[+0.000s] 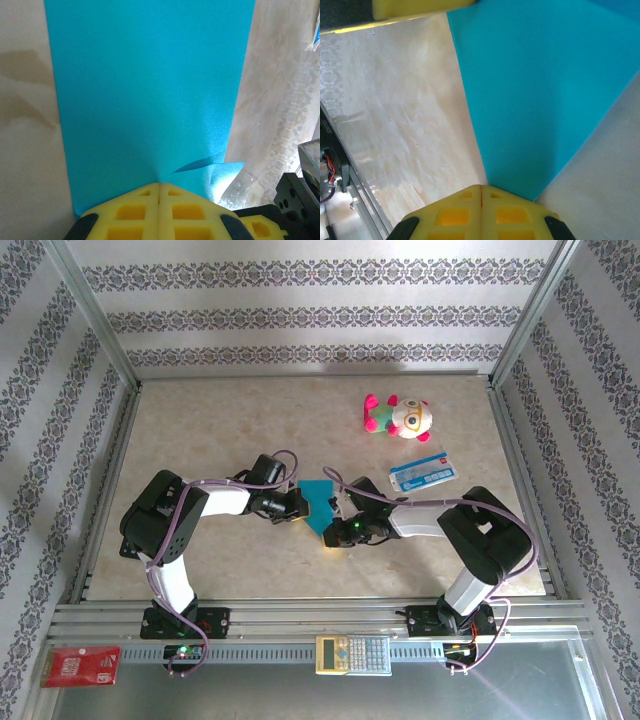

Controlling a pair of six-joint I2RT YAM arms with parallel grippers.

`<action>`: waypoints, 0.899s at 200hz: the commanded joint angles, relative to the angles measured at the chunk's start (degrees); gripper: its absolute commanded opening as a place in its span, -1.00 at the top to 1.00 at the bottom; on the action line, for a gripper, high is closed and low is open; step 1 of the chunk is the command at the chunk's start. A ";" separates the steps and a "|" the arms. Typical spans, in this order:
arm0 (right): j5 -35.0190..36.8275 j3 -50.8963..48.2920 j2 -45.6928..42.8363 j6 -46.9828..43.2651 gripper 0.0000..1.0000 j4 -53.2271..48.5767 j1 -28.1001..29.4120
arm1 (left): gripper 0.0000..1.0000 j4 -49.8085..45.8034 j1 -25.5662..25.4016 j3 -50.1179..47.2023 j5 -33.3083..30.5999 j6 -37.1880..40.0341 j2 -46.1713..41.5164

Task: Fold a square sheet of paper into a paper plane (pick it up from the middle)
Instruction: Third fold the triangle at the center of the table.

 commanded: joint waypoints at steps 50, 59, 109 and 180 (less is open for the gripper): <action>-0.37 -3.71 -3.49 -0.51 0.94 -11.94 1.34 | 1.00 -10.70 0.76 -2.87 -7.82 2.57 2.91; -1.29 -3.31 -4.35 -0.68 0.94 -12.39 0.80 | 1.00 -10.64 0.75 -2.92 -7.76 2.50 2.88; -5.44 2.23 -6.79 3.75 0.92 -6.76 -1.41 | 1.00 -10.21 0.68 -2.92 -7.40 2.05 2.85; -3.96 10.19 5.34 5.55 0.91 -2.06 -0.94 | 1.00 -10.51 0.67 -2.28 -7.23 1.74 2.72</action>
